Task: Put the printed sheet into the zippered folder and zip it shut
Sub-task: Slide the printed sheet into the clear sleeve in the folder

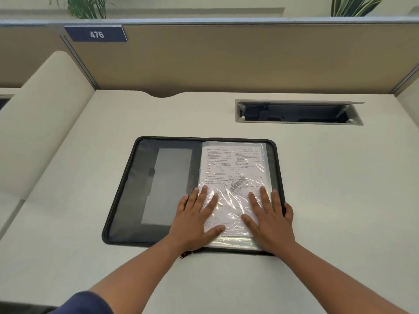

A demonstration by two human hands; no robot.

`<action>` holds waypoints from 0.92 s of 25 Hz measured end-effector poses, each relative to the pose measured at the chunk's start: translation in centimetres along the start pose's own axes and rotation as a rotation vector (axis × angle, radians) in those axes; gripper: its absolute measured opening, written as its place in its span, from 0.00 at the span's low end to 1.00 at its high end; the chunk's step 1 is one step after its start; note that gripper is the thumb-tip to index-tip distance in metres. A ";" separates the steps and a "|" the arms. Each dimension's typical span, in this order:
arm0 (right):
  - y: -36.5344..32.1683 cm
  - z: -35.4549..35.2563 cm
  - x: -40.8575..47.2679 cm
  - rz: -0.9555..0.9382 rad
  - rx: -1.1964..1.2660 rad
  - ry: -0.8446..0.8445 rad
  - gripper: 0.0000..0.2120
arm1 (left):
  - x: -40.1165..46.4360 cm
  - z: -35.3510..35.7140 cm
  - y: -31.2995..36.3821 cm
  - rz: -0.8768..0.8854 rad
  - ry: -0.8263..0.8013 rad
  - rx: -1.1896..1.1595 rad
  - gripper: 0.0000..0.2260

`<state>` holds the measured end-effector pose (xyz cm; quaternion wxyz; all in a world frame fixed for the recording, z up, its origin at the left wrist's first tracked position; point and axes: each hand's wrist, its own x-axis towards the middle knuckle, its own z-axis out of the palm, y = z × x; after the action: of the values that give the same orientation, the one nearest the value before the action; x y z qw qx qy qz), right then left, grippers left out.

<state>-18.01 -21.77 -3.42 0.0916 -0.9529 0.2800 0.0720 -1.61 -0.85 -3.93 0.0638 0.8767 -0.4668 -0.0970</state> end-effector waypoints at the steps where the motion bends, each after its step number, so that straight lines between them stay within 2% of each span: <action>1: -0.4 -0.2 -0.2 -0.004 -0.014 0.025 0.32 | 0.0 0.0 -0.1 0.002 -0.002 0.003 0.39; 3: -1.3 -0.4 -0.7 -0.062 -0.018 0.059 0.31 | 0.1 0.1 -0.1 0.037 -0.014 0.019 0.40; 6: -2.3 0.6 -1.4 -0.183 0.000 0.001 0.32 | 0.0 0.2 0.2 0.119 -0.028 0.057 0.41; 13: -2.3 1.8 -2.8 0.010 0.034 0.029 0.37 | -0.1 -0.2 0.2 0.130 -0.048 0.053 0.44; 17: -2.7 1.3 -2.7 0.058 0.035 -0.011 0.38 | 0.1 -1.1 -1.1 -0.002 -0.097 -0.100 0.38; 20: -3.4 -0.3 -1.3 0.102 0.065 0.023 0.33 | -0.4 -1.6 -3.3 -0.060 -0.101 -0.096 0.36; 23: -4.8 -1.2 0.5 -0.059 0.064 0.021 0.34 | -1.1 -1.8 -5.9 -0.182 -0.049 -0.132 0.35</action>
<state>-14.90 -18.35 -1.70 0.1213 -0.9580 0.2550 0.0503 2.91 3.40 -3.26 0.1006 0.9068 -0.3793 -0.1544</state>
